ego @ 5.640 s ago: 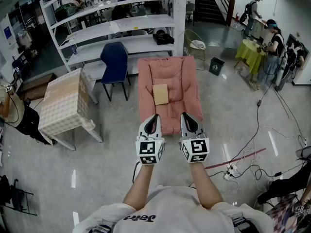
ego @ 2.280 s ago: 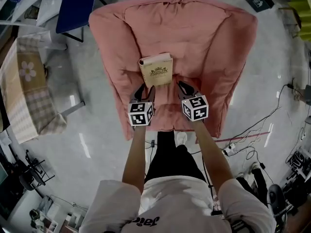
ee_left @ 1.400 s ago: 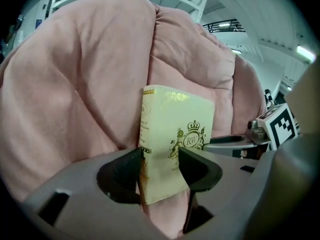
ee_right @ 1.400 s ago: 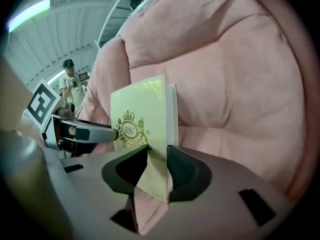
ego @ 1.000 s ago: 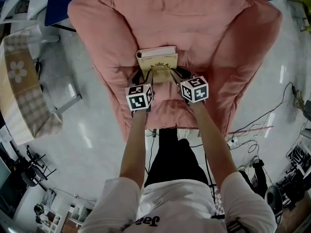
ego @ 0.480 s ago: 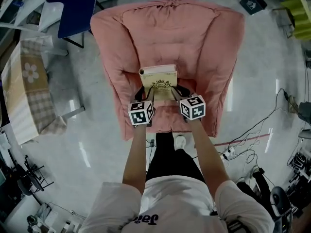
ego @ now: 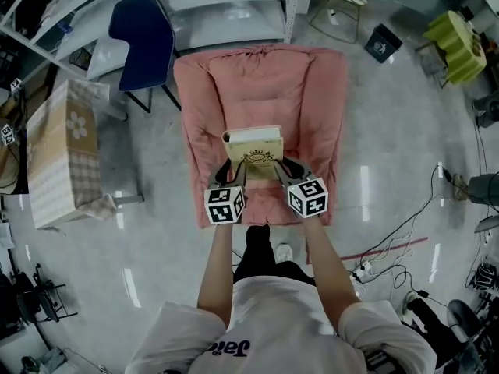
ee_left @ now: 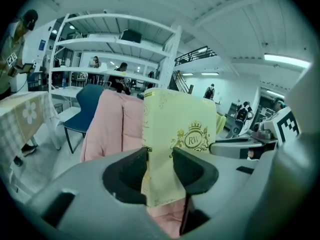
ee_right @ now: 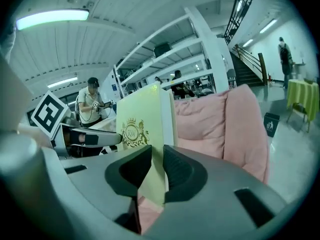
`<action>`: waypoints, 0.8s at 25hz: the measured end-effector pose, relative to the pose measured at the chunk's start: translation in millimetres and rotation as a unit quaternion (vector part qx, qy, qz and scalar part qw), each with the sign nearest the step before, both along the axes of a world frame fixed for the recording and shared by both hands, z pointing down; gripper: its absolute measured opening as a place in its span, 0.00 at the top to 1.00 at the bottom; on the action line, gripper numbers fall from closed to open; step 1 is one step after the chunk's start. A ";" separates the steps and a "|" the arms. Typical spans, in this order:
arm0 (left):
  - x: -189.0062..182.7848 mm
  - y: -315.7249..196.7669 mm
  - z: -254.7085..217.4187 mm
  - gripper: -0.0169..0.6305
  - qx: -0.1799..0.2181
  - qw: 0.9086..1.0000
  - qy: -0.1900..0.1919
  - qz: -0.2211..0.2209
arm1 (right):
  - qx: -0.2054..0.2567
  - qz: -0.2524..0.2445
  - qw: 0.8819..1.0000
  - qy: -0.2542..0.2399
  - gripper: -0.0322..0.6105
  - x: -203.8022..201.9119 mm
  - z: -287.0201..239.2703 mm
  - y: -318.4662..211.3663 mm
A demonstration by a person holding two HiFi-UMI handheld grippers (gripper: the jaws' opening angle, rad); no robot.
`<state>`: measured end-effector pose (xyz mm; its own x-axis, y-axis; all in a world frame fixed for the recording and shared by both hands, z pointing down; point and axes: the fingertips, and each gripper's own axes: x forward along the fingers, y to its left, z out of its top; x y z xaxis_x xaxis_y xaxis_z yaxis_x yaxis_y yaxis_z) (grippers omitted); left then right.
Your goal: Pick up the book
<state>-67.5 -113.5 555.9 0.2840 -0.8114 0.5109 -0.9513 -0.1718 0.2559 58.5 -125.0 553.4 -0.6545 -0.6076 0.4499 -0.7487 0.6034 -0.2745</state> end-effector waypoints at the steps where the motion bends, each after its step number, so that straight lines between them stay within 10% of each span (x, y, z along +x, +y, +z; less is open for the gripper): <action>1: 3.0 5.4 -16.0 0.72 0.014 1.000 -0.003 0.003 | 0.013 0.001 1.000 -0.004 0.83 3.3 -15.6 6.0; 20: 63.9 99.1 -236.3 0.73 0.204 0.979 -0.024 0.010 | 0.211 0.020 0.976 -0.061 0.84 67.8 -241.0 102.6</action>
